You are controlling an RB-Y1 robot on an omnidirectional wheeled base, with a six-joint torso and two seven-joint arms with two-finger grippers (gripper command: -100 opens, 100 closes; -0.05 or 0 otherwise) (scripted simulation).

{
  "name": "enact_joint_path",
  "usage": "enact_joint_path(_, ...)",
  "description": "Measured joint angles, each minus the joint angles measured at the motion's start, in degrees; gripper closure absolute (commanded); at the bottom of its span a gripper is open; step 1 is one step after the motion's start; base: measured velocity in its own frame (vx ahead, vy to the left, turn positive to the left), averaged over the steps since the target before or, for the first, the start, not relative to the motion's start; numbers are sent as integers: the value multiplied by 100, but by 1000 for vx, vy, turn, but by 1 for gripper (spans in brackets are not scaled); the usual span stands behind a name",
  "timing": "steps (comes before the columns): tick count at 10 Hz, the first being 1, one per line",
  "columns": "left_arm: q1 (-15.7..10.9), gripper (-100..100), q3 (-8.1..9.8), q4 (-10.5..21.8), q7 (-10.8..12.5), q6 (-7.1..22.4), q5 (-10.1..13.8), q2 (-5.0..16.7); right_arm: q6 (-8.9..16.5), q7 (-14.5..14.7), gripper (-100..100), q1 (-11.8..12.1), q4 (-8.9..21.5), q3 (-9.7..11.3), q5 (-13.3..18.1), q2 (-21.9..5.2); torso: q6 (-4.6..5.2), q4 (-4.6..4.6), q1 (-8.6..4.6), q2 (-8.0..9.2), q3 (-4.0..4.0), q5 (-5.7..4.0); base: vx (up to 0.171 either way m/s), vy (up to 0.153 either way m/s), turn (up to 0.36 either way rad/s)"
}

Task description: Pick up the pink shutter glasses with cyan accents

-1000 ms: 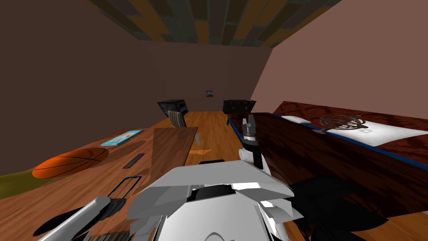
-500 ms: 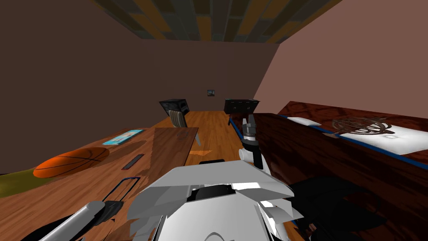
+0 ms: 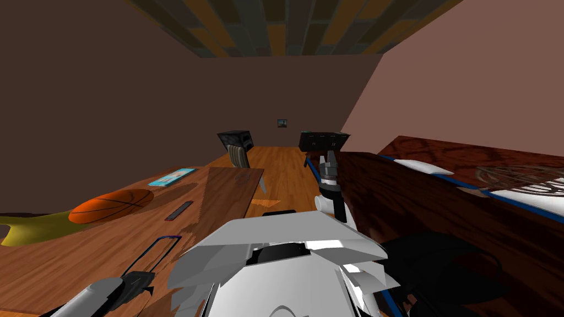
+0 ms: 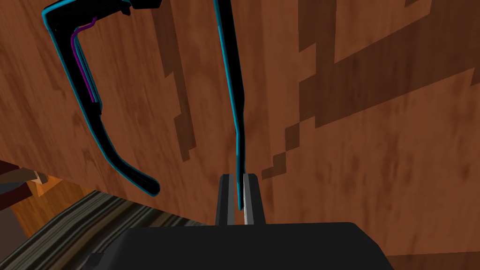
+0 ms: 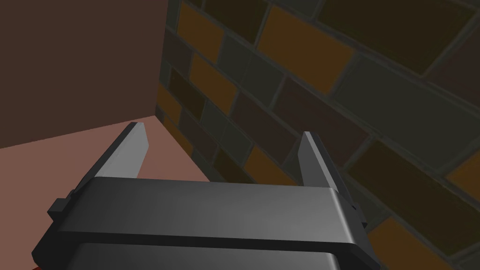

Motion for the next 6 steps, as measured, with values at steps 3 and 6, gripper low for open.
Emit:
enact_joint_path(3,211,100,305,-215,-404,61,120,-97,0,0,0,0,0,0,0,0,-2,1,-5,7,4,-2,94,-23,104)
enact_joint_path(6,341,100,507,-364,-795,95,200,-163,0,0,0,0,0,0,0,0,-12,1,-4,16,9,-2,79,-14,102)
